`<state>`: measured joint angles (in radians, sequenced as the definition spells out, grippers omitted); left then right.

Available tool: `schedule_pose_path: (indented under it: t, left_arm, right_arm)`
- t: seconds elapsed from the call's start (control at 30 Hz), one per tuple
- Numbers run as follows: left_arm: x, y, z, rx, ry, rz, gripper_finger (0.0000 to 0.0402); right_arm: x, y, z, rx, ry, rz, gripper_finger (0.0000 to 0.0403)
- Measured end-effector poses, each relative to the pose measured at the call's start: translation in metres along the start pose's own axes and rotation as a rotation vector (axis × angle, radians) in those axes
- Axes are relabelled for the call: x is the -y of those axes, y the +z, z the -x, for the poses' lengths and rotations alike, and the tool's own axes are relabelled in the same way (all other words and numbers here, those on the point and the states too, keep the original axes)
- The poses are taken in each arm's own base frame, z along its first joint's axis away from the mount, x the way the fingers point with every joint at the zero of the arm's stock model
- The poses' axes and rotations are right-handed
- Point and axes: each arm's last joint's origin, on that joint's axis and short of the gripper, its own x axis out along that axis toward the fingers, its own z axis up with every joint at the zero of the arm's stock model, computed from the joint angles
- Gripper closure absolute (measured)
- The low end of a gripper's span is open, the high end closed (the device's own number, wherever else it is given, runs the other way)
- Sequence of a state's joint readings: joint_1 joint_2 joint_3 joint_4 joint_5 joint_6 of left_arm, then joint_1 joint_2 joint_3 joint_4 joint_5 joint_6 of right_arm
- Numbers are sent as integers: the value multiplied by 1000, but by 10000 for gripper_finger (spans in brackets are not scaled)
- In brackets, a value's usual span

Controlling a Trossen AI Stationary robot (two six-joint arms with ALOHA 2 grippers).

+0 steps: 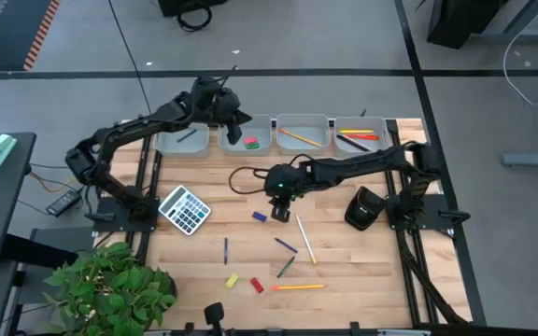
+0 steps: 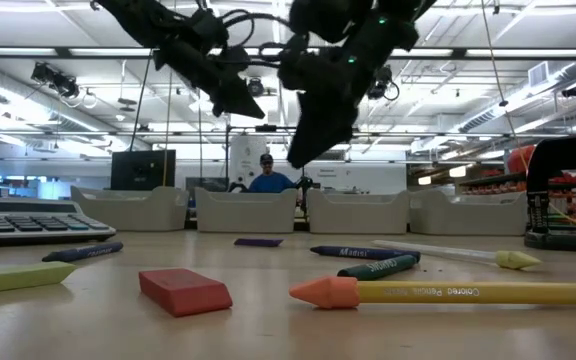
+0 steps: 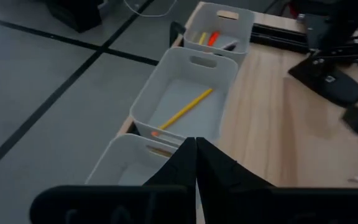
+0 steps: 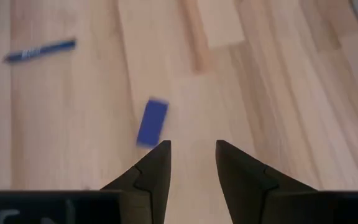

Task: Sort crayons/erasers/pens/pencils in bins
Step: Put the blue eraser into the gray bin

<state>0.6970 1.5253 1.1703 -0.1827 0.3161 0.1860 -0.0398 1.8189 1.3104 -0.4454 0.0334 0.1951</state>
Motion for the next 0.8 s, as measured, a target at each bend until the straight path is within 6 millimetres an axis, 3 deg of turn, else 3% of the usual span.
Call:
schedule_pose_path:
  t: [0.4,0.6,0.8]
  left_arm:
    - [34,5,-3,-20,-49,-31,388]
    - [40,3,-4,-63,-14,-46,390]
    - [40,2,-4,-71,12,-102,381]
  right_arm:
    - [-23,-11,-57,-92,13,-38,244]
    - [-34,-15,-74,-43,-12,-35,219]
    - [-30,-21,-88,-56,-80,-21,212]
